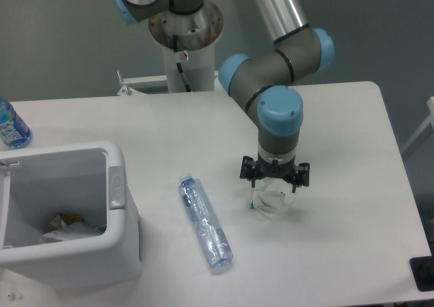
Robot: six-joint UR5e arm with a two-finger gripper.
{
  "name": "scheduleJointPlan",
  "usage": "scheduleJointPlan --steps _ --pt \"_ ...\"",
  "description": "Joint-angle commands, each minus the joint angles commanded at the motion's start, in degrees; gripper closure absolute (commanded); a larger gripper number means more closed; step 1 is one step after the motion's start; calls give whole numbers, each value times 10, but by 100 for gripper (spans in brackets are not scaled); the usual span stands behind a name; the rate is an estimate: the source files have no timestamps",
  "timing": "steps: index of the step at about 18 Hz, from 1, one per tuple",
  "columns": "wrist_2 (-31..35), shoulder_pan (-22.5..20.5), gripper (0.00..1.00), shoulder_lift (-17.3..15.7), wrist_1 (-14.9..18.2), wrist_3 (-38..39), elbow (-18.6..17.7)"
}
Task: Place the trash in the trash can
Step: 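Lower the open gripper onto the crumpled white paper and close it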
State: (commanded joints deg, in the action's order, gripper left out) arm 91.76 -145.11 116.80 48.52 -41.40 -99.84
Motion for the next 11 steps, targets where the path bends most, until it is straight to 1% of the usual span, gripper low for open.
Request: scheduleJointPlan --steps 7,9,10,11 --pt "1 0 0 18 -8 13 10" --pt "1 1 1 19 -18 15 7" --pt "2 1 11 19 -19 15 6" --pt "2 1 29 18 -19 15 6"
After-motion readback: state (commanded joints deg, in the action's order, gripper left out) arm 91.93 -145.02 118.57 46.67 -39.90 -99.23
